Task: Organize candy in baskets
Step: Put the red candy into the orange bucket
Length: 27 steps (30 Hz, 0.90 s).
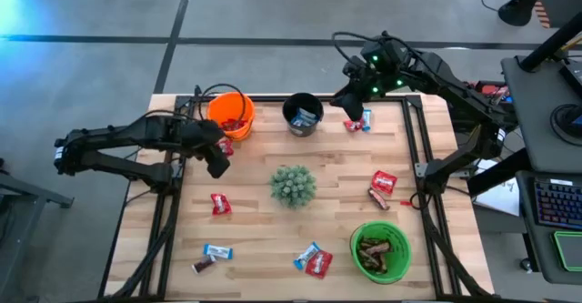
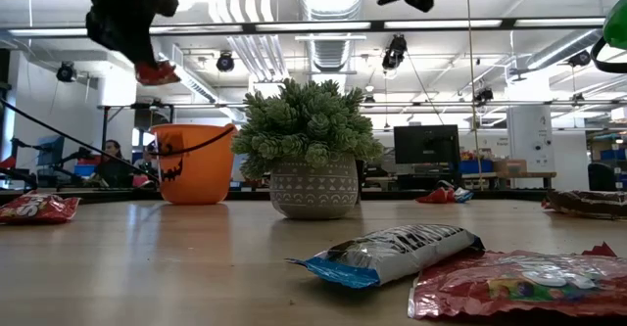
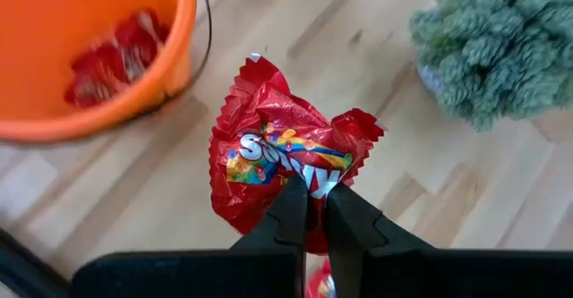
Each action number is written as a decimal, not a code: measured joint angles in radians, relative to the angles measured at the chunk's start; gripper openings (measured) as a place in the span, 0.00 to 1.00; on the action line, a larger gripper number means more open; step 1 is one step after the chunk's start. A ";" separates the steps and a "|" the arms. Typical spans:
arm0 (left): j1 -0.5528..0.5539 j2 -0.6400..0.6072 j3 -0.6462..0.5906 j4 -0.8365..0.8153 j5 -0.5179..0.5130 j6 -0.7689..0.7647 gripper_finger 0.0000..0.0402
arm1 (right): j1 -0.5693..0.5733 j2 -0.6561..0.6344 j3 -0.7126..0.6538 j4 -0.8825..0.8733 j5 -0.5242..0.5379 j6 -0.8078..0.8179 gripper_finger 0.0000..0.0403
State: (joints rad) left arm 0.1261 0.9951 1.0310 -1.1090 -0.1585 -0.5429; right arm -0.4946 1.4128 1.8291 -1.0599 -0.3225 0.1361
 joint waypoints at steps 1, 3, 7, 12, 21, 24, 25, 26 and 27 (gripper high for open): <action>0.000 0.000 0.001 0.014 -0.010 0.013 0.00 | 0.000 0.001 -0.005 0.023 -0.012 0.008 0.33; 0.000 0.000 0.001 0.059 -0.031 0.047 0.00 | 0.006 0.006 -0.011 0.061 -0.031 0.027 0.33; 0.000 0.000 0.001 0.160 -0.097 0.112 0.00 | 0.019 0.027 -0.025 0.129 -0.079 0.055 0.33; 0.001 0.001 0.001 0.293 -0.203 0.192 0.00 | 0.048 0.071 -0.050 0.255 -0.082 0.147 0.33; 0.003 0.001 0.001 0.494 -0.227 0.305 0.00 | 0.109 0.186 -0.052 0.501 -0.219 0.245 0.37; 0.003 0.001 0.001 0.532 -0.228 0.332 0.00 | 0.124 0.222 -0.052 0.587 -0.229 0.285 0.41; 0.003 0.001 0.001 0.536 -0.228 0.336 0.00 | 0.125 0.233 -0.052 0.603 -0.230 0.297 0.42; 0.003 0.001 0.001 0.538 -0.228 0.341 0.00 | 0.125 0.244 -0.052 0.614 -0.229 0.314 0.43; 0.003 0.001 0.001 0.539 -0.228 0.343 0.00 | 0.124 0.255 -0.052 0.625 -0.228 0.322 0.44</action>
State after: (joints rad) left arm 0.1291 0.9958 1.0325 -0.5699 -0.3867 -0.2002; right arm -0.3704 1.6675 1.7775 -0.4351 -0.5508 0.4579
